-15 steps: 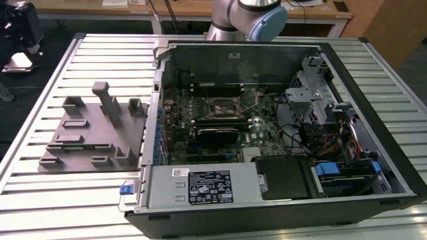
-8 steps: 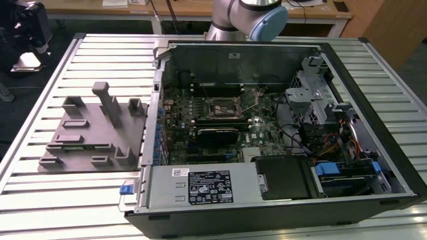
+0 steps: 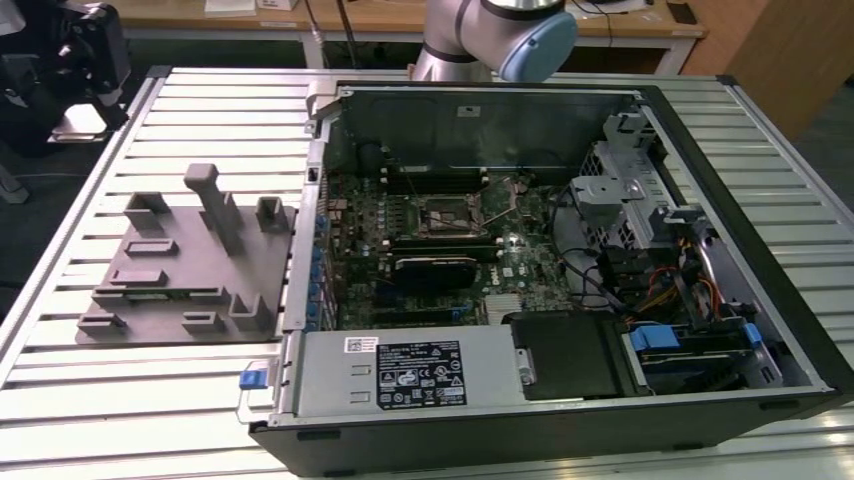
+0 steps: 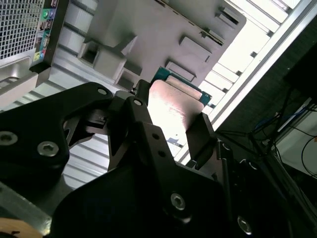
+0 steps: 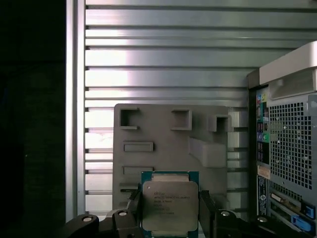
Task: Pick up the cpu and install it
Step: 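Pick up the cpu and move it towards the insertion slot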
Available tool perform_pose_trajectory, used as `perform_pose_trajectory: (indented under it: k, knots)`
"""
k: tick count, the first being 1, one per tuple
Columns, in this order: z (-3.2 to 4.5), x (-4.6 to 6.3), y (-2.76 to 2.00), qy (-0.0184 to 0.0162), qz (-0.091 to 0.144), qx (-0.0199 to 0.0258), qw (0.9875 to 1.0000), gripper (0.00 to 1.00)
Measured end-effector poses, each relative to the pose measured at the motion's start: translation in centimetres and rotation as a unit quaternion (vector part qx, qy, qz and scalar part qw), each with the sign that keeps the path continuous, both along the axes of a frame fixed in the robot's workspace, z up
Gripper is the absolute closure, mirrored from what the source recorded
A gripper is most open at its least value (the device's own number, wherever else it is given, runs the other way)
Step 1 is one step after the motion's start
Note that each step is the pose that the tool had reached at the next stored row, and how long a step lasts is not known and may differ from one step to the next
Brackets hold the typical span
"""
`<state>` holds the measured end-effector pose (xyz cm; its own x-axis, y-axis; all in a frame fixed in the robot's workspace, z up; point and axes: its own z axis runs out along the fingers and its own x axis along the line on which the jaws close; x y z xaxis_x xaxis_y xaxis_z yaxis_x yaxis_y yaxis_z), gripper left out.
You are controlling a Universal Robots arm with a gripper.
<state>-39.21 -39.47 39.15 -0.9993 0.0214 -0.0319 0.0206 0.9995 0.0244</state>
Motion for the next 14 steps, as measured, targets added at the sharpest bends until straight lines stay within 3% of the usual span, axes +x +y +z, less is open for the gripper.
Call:
perform_pose_trajectory:
  k: [14]
  knots:
    - [-0.01,3.8,0.41,0.0000,0.000,0.0000,1.0000,0.45]
